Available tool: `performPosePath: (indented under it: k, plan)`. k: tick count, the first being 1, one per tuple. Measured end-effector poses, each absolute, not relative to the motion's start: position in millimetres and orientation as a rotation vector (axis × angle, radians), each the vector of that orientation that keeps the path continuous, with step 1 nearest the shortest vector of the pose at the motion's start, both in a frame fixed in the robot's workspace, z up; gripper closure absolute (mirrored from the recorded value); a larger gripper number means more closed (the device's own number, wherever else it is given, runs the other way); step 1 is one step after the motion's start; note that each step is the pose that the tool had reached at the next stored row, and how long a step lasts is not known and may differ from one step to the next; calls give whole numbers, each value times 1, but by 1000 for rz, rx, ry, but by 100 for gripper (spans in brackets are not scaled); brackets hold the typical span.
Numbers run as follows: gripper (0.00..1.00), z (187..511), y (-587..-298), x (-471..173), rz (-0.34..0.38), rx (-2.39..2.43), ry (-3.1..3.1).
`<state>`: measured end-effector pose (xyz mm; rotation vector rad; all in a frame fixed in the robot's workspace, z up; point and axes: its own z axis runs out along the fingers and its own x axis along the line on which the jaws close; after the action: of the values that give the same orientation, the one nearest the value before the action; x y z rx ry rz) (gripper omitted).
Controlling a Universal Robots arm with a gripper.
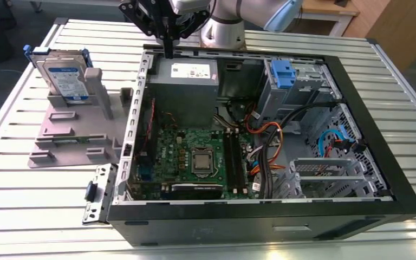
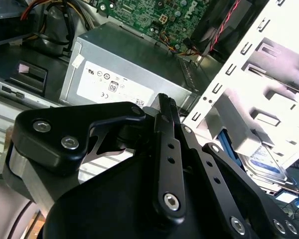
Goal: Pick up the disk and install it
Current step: 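Reach for the disk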
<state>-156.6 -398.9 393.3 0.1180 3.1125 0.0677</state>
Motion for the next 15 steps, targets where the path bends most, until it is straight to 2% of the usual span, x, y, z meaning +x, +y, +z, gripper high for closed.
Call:
performPosePath:
  k: [15]
  plan:
    - [90, 393, -399, -161, 68, 118, 3113]
